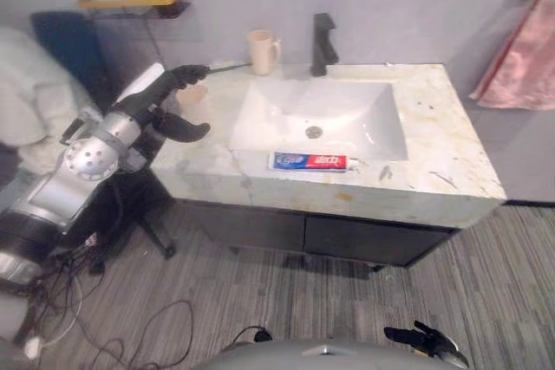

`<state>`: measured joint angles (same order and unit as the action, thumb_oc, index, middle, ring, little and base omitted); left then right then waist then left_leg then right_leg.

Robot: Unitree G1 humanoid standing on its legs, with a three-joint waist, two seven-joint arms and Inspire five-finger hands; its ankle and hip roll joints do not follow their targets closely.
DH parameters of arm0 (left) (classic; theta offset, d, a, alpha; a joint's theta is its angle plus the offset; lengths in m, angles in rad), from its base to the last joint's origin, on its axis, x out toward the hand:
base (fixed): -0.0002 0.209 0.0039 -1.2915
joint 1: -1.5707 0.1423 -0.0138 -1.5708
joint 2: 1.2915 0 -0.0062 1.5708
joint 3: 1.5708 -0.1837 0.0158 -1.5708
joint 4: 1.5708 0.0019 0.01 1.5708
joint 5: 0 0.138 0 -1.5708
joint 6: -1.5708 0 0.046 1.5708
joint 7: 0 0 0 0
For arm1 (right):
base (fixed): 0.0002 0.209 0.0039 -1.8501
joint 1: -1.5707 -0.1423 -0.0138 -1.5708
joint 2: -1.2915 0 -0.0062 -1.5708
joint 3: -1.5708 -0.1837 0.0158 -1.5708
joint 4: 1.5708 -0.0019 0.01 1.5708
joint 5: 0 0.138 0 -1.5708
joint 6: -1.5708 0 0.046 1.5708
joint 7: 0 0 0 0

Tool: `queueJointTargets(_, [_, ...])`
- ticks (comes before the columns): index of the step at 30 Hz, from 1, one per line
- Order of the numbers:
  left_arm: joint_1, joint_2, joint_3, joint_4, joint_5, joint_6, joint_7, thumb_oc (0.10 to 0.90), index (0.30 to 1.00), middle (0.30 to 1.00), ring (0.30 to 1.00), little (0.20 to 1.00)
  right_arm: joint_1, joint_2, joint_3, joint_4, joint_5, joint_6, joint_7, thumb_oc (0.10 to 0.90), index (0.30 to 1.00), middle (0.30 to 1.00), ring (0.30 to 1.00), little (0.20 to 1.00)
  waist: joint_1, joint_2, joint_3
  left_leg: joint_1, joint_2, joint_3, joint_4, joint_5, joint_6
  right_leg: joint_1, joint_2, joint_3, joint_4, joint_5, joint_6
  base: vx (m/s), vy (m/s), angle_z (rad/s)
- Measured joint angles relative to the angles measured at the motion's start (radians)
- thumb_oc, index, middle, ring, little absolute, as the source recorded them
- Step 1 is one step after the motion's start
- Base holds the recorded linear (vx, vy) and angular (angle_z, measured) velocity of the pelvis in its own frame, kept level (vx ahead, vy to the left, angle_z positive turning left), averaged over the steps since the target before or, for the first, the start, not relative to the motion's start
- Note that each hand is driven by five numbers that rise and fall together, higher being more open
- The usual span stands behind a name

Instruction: Organize the bathroom.

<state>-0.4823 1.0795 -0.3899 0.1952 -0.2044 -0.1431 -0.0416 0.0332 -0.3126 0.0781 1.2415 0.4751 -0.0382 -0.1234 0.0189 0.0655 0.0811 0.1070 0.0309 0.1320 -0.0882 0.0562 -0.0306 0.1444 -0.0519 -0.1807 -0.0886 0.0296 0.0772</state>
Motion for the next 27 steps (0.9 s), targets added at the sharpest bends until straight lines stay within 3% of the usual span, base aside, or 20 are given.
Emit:
queueJointTargets(13, [-0.006,0.001,0.000,-0.100,-0.044,0.034,-0.006,0.800,0.900,0.900,0.900,0.900,-0.008,0.035,0.018,0.025,-0.066,0.075,-0.011,0.800,0.900,0.900,0.900,0.900,0.000,0.000,0.000,-0.012,-0.017,-0.018,0.000,0.005,0.007,-0.002,-0.015,-0.020,0.000,-0.003,0.008,0.00,-0.006,0.04])
queueJointTargets(20, [-0.032,0.055,0.003,-0.192,-0.077,0.033,-0.013,0.800,0.900,0.900,0.900,0.900,-0.009,0.035,0.039,0.041,-0.091,0.076,-0.020,0.800,0.900,0.900,0.900,0.900,0.001,0.000,0.000,-0.014,-0.017,-0.024,-0.001,0.005,0.008,-0.001,-0.016,-0.026,0.000,-0.004,0.010,0.00,-0.002,0.00])
queueJointTargets(27, [-0.032,0.059,0.008,-0.267,-0.077,0.035,-0.023,0.800,0.900,0.900,0.900,0.900,-0.032,0.036,0.060,0.039,-0.116,0.078,-0.020,0.800,0.900,0.900,0.900,0.900,0.002,0.001,-0.001,-0.013,-0.019,-0.032,0.000,0.006,0.010,0.005,-0.016,-0.034,0.000,-0.004,0.010,-0.01,-0.013,0.03])
